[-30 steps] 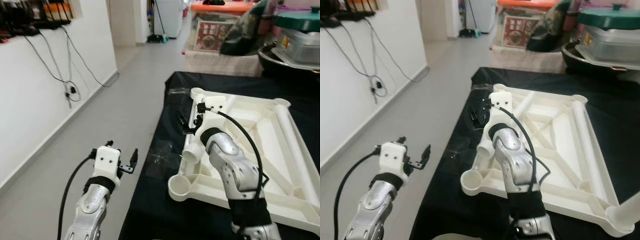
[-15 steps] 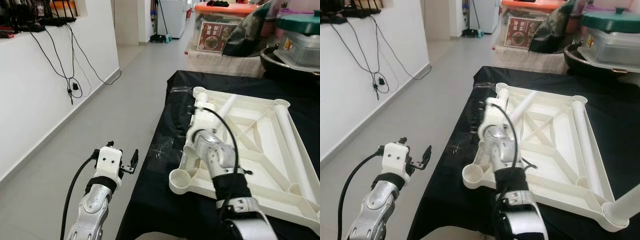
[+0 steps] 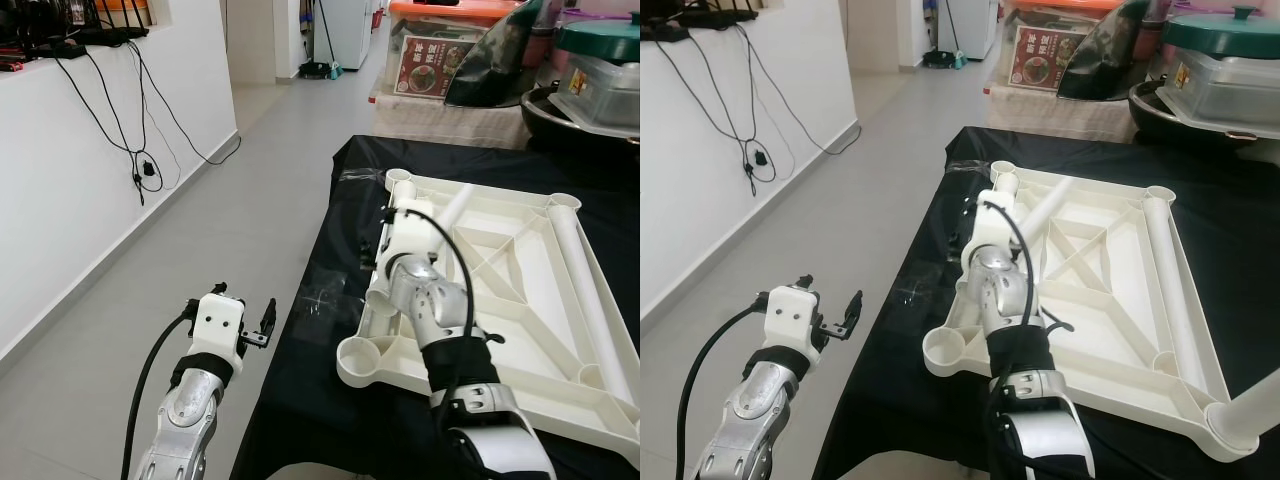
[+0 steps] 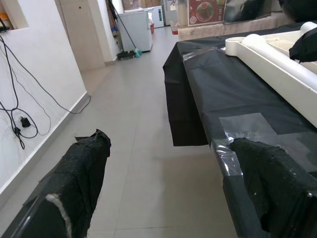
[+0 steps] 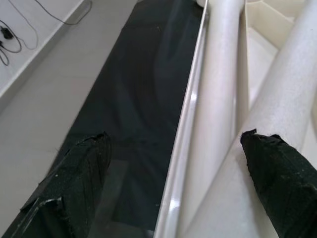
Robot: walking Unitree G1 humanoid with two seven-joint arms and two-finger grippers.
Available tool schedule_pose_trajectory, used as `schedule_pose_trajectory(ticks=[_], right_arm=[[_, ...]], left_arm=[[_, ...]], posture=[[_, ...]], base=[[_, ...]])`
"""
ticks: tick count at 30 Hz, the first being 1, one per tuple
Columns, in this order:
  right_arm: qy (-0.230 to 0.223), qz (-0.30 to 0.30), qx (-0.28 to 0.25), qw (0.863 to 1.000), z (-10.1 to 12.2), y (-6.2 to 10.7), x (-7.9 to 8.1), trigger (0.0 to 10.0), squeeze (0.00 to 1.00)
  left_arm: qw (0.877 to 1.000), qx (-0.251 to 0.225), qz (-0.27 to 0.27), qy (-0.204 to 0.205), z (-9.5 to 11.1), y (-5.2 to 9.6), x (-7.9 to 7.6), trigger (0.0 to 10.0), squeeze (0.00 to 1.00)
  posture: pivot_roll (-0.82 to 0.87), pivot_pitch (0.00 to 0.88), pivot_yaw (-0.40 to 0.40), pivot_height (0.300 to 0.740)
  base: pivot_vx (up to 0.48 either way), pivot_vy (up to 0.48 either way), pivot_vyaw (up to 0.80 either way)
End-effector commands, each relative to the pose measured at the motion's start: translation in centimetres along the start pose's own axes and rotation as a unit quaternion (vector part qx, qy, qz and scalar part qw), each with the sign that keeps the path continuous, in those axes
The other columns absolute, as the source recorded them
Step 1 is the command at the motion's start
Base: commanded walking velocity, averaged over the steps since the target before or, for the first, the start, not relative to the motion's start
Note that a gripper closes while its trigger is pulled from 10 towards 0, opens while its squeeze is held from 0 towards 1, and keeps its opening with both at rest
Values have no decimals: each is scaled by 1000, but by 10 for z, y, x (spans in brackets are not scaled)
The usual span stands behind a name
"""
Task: Building children table
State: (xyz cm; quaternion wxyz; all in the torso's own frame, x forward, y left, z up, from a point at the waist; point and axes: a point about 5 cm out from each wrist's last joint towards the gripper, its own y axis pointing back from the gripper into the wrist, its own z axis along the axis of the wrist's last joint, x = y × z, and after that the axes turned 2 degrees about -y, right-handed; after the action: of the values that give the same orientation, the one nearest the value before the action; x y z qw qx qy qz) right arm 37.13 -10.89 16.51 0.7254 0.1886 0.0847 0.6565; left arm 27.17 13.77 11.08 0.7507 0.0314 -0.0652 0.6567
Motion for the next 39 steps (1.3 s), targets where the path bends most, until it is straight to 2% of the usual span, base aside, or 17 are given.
schedule_pose_trajectory(ticks=[1,2,5,17,23,27,32,37,39], right_arm=[[-8,-23,42,999,-21,-3,-7,10000,0],[-17,-46,44,998,-23,-5,-15,10000,0],[-26,-69,44,996,-23,-7,-24,10000,0],[-10,-76,60,995,-33,-7,-26,10000,0],[2,-69,77,995,-42,-7,-23,10000,0],[7,-63,105,992,-56,-8,-22,10000,0],[16,-51,116,992,-59,-9,-19,10000,0],[27,-15,166,986,-63,-12,-9,10000,0],[28,-11,165,986,-61,-13,-8,10000,0]], left_arm=[[1000,2,-5,-4,-2,-1,-2,10000,0],[1000,2,-4,-3,-2,-1,-2,10000,0],[1000,2,-2,-3,-2,-1,-2,10000,0],[1000,5,-3,-3,-4,-1,-4,10000,0],[1000,7,-4,-4,-5,-1,-4,10000,0],[1000,7,-2,-5,-6,-1,-4,10000,0],[1000,9,-3,-7,-6,-2,-4,10000,0],[1000,10,-5,-10,-6,-3,-5,10000,0],[1000,10,-5,-11,-6,-4,-6,10000,0]], posture=[[-9,0,-63,740],[-8,0,-64,740],[-8,0,-63,740],[-14,0,-67,740],[-19,0,-70,740],[-19,0,-72,740],[-19,0,-72,740],[-35,0,-78,740],[-32,0,-86,740]], base=[[0,0,0],[0,0,0],[0,0,0],[0,0,0],[0,0,0],[0,0,0],[0,0,0],[0,0,0],[0,0,0]])
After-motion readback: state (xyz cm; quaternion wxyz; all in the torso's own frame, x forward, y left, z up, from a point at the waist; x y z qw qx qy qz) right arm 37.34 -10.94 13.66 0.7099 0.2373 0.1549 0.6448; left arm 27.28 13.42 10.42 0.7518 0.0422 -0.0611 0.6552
